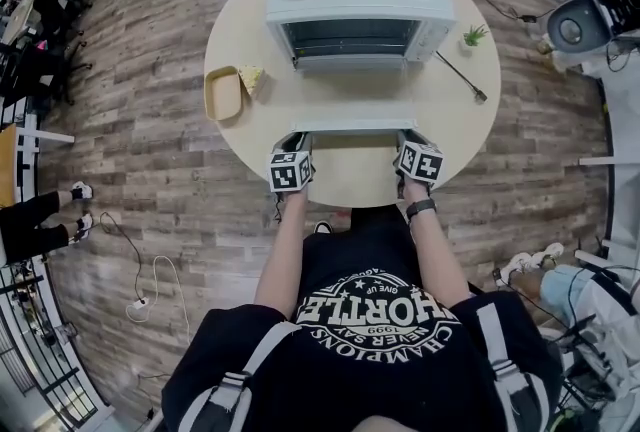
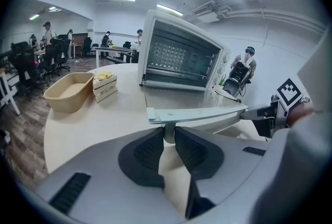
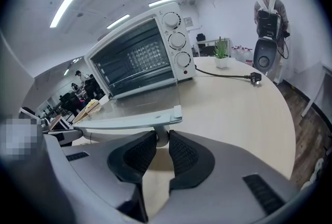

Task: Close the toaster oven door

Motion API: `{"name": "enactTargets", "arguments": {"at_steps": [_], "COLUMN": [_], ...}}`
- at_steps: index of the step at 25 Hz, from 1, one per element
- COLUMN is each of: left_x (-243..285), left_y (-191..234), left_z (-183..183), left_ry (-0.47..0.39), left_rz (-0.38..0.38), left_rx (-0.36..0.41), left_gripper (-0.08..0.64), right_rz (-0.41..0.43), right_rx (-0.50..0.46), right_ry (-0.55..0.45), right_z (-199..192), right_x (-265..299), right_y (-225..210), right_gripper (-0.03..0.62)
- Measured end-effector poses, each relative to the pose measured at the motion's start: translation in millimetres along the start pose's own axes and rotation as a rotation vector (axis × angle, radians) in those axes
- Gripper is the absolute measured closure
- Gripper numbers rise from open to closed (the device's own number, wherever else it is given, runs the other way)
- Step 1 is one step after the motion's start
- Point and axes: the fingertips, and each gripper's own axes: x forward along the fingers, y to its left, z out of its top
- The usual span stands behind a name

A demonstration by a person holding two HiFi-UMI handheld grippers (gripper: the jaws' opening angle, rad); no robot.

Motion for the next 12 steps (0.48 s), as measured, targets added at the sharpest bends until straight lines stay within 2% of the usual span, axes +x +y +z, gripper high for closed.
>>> {"name": "enactTargets", "arguments": {"at_steps": [12], "left_x": [-6.5], "left_y": [-2.0], "left_z": [7.9], "left_ry": [-0.035], "left_rz": [-0.024], "left_rx": [-0.009], "left_gripper": [0.476], "right_rz": [0.000], "right_rx": [0.056], "right_ry": [-0.035], "right_z": [6.4], "right_x": [-7.8], "right_y": [3.4], "right_gripper": [0.495]}}
